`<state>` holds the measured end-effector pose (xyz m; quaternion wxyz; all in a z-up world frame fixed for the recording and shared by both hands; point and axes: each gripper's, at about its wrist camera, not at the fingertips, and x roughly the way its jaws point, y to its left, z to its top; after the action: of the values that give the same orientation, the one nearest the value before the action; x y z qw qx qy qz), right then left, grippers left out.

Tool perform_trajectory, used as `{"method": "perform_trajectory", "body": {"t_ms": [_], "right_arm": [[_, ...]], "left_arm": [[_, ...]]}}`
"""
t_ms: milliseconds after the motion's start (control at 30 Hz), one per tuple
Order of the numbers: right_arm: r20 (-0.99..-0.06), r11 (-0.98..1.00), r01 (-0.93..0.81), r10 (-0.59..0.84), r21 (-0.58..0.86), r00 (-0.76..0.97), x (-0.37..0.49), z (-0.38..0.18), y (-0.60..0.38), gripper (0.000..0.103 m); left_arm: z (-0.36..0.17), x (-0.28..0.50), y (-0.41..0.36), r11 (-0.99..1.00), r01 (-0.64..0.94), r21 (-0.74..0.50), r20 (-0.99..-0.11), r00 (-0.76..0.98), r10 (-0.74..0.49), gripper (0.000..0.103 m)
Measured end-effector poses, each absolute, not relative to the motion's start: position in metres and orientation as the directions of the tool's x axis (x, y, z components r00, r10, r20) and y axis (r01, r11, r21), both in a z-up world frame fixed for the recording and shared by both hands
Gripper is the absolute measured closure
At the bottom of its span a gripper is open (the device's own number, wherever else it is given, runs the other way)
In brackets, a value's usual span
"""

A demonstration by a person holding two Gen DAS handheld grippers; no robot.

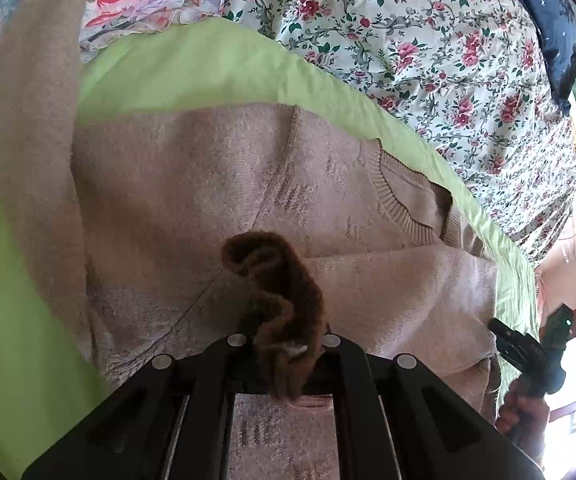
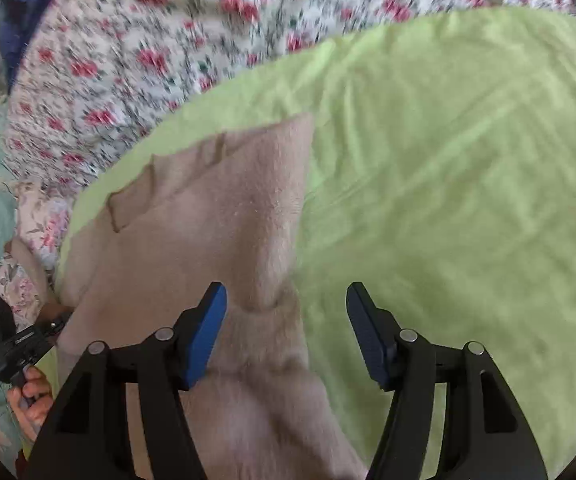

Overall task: Fold small clothes
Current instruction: 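Lay the sleeve across the sweater body while the left tool grasps the other cuff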

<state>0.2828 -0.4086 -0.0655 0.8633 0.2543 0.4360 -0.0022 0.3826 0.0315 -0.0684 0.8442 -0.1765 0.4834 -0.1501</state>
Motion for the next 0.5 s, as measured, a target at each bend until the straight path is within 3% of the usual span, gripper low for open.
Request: {"method": "perform_trajectory", "body": {"t_ms": [67,100,133,267,500], "right_arm": [[-0.769,0.877,0.193,0.256,0.439,0.586,0.297,-0.074,-0.404,0.041],[-0.775,0.885,0.178,0.262,0.43,0.575,0.301,-0.075,-0.401,0.073],[-0.779,0.894,0.168,0.255,0.416,0.572,0.301,-0.071,-0.404,0.089],[-0.774,0.915,0.201,0.16,0.348,0.613,0.294,-0.05,-0.432,0.096],[-0.819,0.927,0.225,0.131,0.301,0.558,0.292,-0.065,-0.434,0.091]], "left_arm": [[-0.066,0.382,0.027,0.895,0.09,-0.436,-0.766,0.485,-0.422,0.097],[-0.064,0.381,0.025,0.893,0.098,-0.44,-0.763,0.484,-0.429,0.097],[-0.062,0.38,0.024,0.888,0.106,-0.447,-0.758,0.482,-0.439,0.097],[-0.057,0.373,0.001,0.869,0.175,-0.462,-0.74,0.463,-0.487,0.097],[-0.075,0.367,-0.015,0.895,0.176,-0.411,-0.771,0.456,-0.444,0.097]]}}
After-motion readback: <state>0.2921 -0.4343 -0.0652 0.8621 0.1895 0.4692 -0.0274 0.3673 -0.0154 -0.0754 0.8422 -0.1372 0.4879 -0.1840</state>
